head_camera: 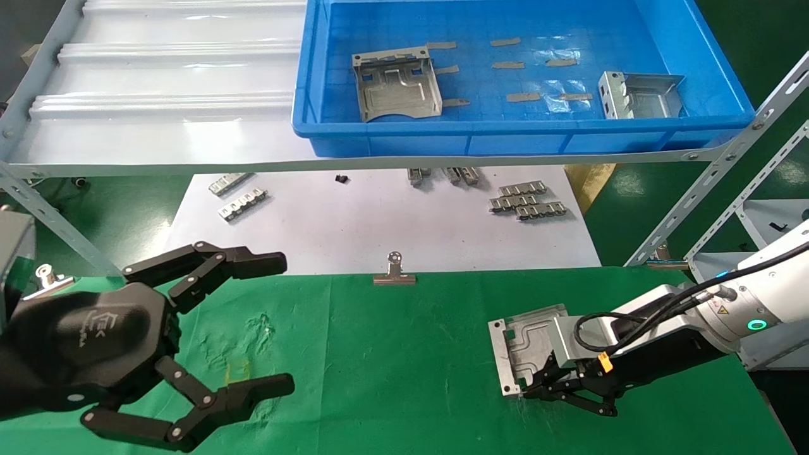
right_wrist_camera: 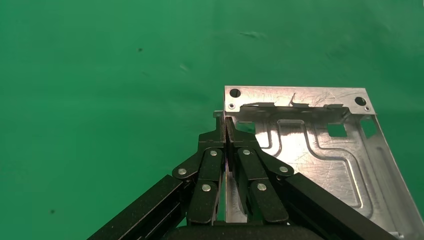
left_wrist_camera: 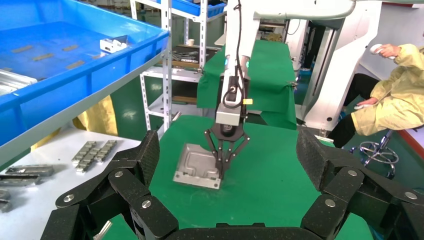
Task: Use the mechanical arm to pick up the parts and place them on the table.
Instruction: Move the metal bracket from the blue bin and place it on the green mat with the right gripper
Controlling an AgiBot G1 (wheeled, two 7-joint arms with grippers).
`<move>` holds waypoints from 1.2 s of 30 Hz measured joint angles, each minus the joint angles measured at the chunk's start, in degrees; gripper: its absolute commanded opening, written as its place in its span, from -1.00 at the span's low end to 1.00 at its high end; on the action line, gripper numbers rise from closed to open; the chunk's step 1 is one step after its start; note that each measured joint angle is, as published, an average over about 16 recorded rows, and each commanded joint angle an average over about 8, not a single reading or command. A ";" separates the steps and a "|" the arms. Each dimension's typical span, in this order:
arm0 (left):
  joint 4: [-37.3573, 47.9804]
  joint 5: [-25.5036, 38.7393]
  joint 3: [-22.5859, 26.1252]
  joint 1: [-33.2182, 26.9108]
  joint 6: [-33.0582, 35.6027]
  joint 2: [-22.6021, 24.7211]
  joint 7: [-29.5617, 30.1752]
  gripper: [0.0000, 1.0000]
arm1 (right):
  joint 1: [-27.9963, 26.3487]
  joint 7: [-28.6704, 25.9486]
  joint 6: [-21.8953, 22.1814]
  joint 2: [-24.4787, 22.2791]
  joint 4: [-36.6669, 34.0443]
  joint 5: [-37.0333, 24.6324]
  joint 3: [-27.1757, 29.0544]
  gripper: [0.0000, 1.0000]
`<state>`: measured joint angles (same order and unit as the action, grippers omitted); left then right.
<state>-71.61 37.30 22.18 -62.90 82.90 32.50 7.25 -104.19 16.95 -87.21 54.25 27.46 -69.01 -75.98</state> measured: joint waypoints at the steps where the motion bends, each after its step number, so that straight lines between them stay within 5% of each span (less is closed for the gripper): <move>1: 0.00 0.00 0.00 0.00 0.00 0.00 0.00 1.00 | 0.13 0.85 0.14 0.53 -1.43 -0.14 -0.07 -1.00; 16: 0.00 0.00 0.00 0.00 0.00 0.00 0.00 1.00 | 0.45 9.91 0.71 4.94 -15.67 -1.77 -0.87 -0.94; 17: 0.00 0.00 0.00 0.00 0.00 0.00 0.00 1.00 | 0.42 10.34 0.75 5.16 -16.26 -1.95 -0.97 -0.83; 23: 0.00 0.00 0.00 0.00 0.00 0.00 0.00 1.00 | 0.25 12.80 1.46 6.43 -19.15 -3.27 -1.77 0.64; 25: 0.00 0.00 0.00 0.00 0.00 0.00 0.00 1.00 | 0.21 13.61 1.87 6.81 -19.91 -3.55 -1.93 0.99; 36: 0.00 0.00 0.01 0.00 0.00 0.00 0.00 1.00 | -0.57 17.61 3.24 7.75 -22.66 -3.47 -1.73 1.00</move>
<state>-71.61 37.30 22.19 -62.90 82.90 32.50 7.25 -104.76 34.56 -83.97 62.00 4.80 -72.47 -77.70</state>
